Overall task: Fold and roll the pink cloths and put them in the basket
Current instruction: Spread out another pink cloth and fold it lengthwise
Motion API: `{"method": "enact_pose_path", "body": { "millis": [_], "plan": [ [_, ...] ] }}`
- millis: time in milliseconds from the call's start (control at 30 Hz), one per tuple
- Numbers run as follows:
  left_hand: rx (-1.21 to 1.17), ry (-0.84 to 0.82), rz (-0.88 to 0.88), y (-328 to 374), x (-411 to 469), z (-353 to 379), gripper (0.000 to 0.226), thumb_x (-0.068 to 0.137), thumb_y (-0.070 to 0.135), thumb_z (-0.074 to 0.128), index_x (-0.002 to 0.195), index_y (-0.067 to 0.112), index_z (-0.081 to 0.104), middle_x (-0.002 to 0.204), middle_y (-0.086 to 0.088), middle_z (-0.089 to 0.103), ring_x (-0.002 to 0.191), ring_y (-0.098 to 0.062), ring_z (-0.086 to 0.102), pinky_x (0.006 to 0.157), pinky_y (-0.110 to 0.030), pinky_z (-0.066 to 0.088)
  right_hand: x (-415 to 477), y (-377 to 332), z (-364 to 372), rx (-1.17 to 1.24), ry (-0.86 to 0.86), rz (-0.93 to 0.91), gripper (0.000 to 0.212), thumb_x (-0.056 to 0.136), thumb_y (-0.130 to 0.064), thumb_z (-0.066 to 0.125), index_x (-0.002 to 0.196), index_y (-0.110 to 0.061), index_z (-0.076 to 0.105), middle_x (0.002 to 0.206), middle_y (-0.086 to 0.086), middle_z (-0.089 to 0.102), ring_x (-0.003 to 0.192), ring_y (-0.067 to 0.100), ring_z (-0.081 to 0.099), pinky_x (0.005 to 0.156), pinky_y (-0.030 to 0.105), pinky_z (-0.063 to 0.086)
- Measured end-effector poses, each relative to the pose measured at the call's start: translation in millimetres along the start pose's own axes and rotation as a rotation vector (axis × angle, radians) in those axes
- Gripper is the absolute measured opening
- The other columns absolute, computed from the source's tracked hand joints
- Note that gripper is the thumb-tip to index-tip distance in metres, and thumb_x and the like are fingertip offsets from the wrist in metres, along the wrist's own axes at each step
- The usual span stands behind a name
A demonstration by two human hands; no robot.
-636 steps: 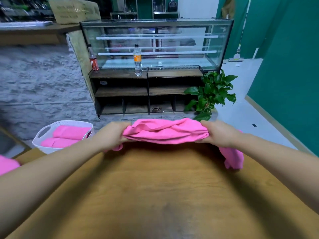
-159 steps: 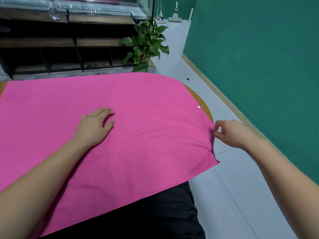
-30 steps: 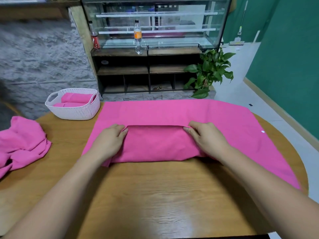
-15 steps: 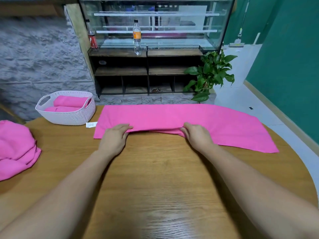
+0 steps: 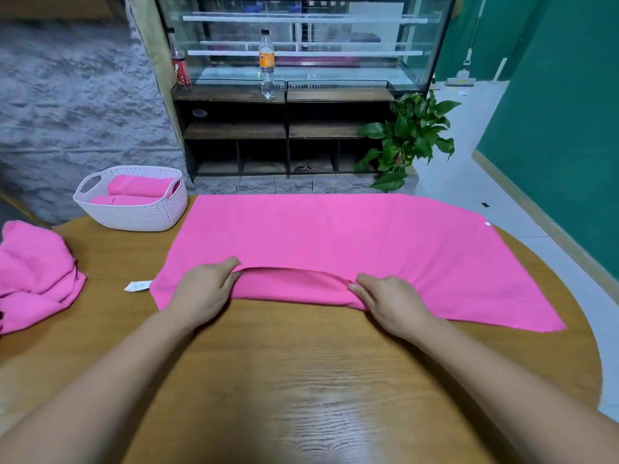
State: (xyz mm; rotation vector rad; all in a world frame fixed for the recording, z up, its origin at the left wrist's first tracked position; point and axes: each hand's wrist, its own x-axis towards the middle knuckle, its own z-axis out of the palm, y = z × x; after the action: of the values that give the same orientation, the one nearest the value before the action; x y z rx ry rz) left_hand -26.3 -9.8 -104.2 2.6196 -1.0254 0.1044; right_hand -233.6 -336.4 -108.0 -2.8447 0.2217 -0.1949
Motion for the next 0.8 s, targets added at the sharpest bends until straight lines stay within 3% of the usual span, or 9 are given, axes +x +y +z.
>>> {"method": "enact_pose_path", "body": {
  "millis": [167,267,367,433,467,533,633,733,800],
  "plan": [
    [-0.078,-0.126,-0.089,15.5,-35.7,-17.2,0.032,0.109,0.046,0.046,0.095,0.018,0.055,0.082,-0.014,0.068,0.087,-0.04,0.064,0.075,-0.047,0.05,-38.1,-17.4,-6.9,0.117,-0.088,-0.002,0.039,0.106,-0.063,0.037,0.084,-0.03,0.041,0.077,0.007,0.066,0.084,0.036,0.064,0.068,0.045,0.046],
    [-0.077,-0.29,-0.112,18.4,-48.1,-28.0,0.038,0.108,0.05,0.048,0.094,0.018,0.063,0.091,-0.005,0.072,0.092,-0.031,0.065,0.082,-0.039,0.05,-56.9,-25.8,-12.6,0.226,-0.178,-0.029,0.039,0.107,-0.058,0.043,0.081,-0.029,0.047,0.065,-0.007,0.053,0.066,0.012,0.054,0.068,0.041,0.044],
    [-0.066,-0.606,-0.124,22.0,-56.5,-40.8,0.039,0.109,0.047,0.051,0.082,0.02,0.061,0.069,0.014,0.063,0.065,-0.004,0.056,0.066,-0.022,0.044,-76.1,-36.5,-24.3,0.308,-0.379,-0.101,0.039,0.109,-0.047,0.051,0.076,-0.026,0.05,0.061,-0.01,0.048,0.06,0.003,0.047,0.063,0.026,0.038],
    [-0.136,-0.716,-0.158,23.7,-60.5,-43.6,0.04,0.109,0.045,0.053,0.077,0.021,0.06,0.058,0.021,0.054,0.054,0.004,0.045,0.06,-0.018,0.039,-81.3,-42.2,-35.9,0.375,-0.489,-0.127,0.04,0.109,-0.046,0.053,0.077,-0.023,0.051,0.064,-0.01,0.047,0.062,0.003,0.045,0.061,0.022,0.036],
    [-0.179,-0.698,-0.152,24.4,-60.4,-45.3,0.038,0.108,0.044,0.054,0.079,0.022,0.063,0.063,0.024,0.056,0.059,0.006,0.048,0.066,-0.018,0.042,-79.6,-43.4,-41.3,0.401,-0.459,-0.137,0.04,0.109,-0.046,0.052,0.077,-0.023,0.051,0.065,-0.011,0.047,0.062,0.003,0.045,0.062,0.023,0.037],
    [-0.251,-0.476,-0.119,22.2,-53.9,-44.3,0.032,0.107,0.046,0.055,0.088,0.024,0.068,0.08,0.025,0.066,0.077,0.002,0.059,0.08,-0.026,0.045,-65.5,-40.1,-47.4,0.347,-0.238,-0.167,0.041,0.11,-0.051,0.047,0.08,-0.024,0.051,0.067,-0.01,0.051,0.065,0.003,0.051,0.067,0.032,0.044],
    [-0.1,-0.162,-0.029,9.7,-32.4,-31.5,0.042,0.105,0.059,0.044,0.092,0.024,0.064,0.086,0.007,0.069,0.084,-0.02,0.065,0.077,-0.038,0.049,-24.7,-23.1,-39.6,0.143,0.113,-0.203,0.04,0.11,-0.056,0.037,0.092,-0.027,0.059,0.088,-0.009,0.058,0.086,0.016,0.06,0.079,0.041,0.049],
    [0.017,0.025,0.047,-3.1,-20.9,-4.4,0.027,0.102,0.053,0.051,0.103,0.03,0.065,0.107,0.008,0.058,0.095,-0.025,0.063,0.076,-0.044,0.055,16.4,4.9,-11.3,0.067,0.132,-0.17,0.05,0.108,-0.061,0.032,0.114,-0.028,0.069,0.129,-0.003,0.06,0.121,0.021,0.056,0.1,0.049,0.045],
    [-0.006,0.136,0.046,-8.6,-18.4,8.7,0.016,0.099,0.044,0.063,0.107,0.031,0.066,0.125,0.007,0.055,0.11,-0.025,0.057,0.086,-0.048,0.053,31.3,18.1,11.1,0.091,0.059,-0.109,0.061,0.106,-0.068,0.023,0.132,-0.036,0.068,0.153,-0.001,0.052,0.143,0.021,0.046,0.113,0.051,0.038]
  ]
}}
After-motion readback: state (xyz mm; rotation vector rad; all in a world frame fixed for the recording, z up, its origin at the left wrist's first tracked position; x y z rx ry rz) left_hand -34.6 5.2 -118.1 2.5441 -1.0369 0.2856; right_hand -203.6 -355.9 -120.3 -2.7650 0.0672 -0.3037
